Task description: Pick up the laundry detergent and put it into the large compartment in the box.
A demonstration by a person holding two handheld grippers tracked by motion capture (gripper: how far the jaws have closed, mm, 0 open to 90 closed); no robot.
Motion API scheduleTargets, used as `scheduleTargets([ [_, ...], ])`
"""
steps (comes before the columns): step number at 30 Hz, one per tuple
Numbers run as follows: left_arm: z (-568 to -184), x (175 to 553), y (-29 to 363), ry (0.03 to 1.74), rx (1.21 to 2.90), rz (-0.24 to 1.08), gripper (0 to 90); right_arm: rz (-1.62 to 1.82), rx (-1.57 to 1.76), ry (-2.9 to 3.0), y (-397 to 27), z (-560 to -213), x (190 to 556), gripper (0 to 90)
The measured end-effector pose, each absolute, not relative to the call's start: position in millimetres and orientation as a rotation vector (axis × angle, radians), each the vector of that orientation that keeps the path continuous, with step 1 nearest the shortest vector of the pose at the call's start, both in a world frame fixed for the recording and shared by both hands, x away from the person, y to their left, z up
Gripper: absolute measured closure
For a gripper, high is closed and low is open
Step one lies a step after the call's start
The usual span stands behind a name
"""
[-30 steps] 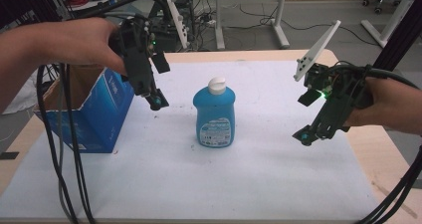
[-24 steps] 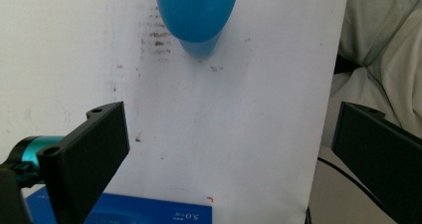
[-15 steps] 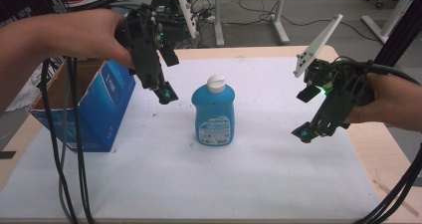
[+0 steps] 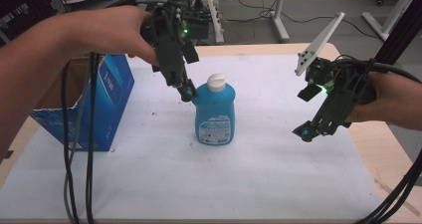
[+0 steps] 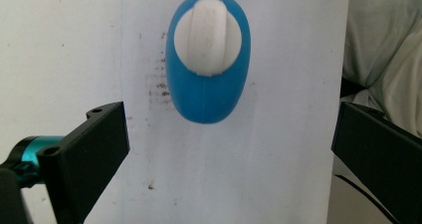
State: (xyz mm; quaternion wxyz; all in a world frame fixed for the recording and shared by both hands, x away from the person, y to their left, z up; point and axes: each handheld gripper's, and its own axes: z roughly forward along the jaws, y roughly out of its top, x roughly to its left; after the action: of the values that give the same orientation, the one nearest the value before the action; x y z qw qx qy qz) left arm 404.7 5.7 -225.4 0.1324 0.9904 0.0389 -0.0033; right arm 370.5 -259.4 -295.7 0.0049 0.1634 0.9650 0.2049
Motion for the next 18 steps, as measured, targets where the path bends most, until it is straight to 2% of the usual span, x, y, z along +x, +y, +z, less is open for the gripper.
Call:
scheduleTargets([
  [18,-250.1,419.3,-25.8,0.058,2.882,-0.037,1.6,0.651,0.521,3.023,-261.8,-296.4,373.3,1.0],
])
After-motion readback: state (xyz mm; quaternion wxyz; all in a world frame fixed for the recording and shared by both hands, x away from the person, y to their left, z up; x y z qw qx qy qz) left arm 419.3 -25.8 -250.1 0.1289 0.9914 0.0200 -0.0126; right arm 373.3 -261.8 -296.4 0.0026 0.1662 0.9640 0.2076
